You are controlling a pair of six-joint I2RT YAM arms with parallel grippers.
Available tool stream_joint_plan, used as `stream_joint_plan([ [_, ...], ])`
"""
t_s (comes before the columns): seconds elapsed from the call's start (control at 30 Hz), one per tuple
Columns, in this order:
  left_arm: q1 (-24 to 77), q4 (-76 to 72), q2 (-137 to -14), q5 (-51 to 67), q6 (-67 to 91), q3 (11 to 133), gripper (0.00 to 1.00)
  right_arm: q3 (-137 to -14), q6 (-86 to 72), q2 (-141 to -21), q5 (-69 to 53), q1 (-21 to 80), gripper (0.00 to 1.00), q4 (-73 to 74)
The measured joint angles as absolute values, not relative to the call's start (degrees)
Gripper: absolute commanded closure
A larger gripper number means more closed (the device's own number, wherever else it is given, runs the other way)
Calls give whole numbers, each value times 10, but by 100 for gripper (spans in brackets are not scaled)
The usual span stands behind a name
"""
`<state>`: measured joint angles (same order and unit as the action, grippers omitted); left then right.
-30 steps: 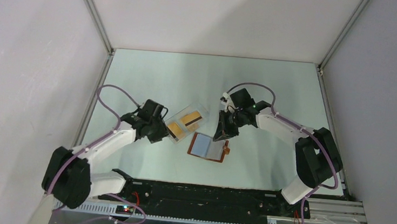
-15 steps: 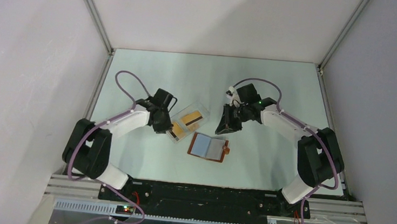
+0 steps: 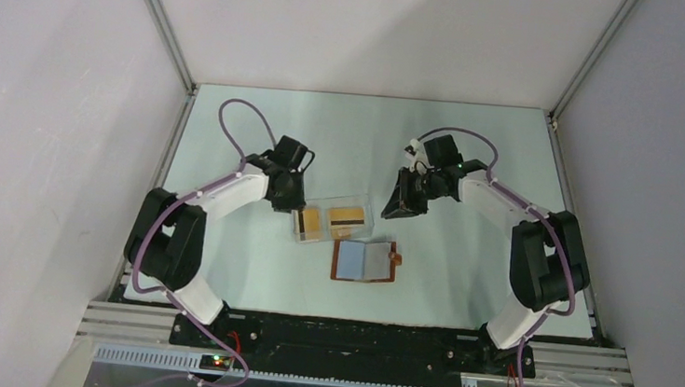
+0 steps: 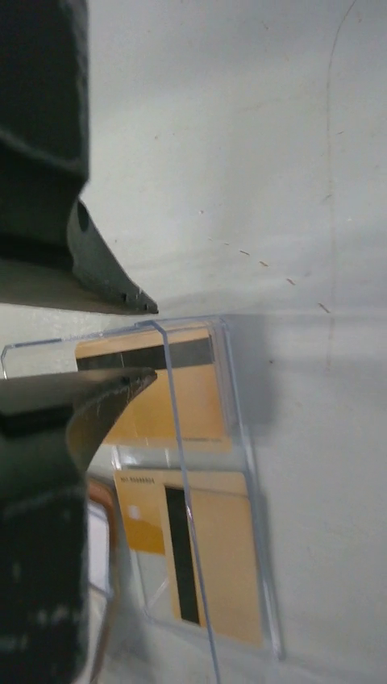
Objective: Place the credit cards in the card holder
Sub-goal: Move the storage box to the center of the board.
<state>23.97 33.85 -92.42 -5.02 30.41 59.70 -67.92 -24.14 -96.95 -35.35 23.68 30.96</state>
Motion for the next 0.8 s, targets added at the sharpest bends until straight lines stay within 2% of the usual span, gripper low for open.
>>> stream_joint_plan([
  [0.33,241,342,-862,-29,309,618,55,-710,-233,-996,-354,235,56,309],
  [0.53,258,317,-867,41,349,637,53,-710,-233,-1029,-354,237,53,305],
  [0.8,310,262,-950,76,407,636,53,-712,-235,-1070,-356,238,54,296],
])
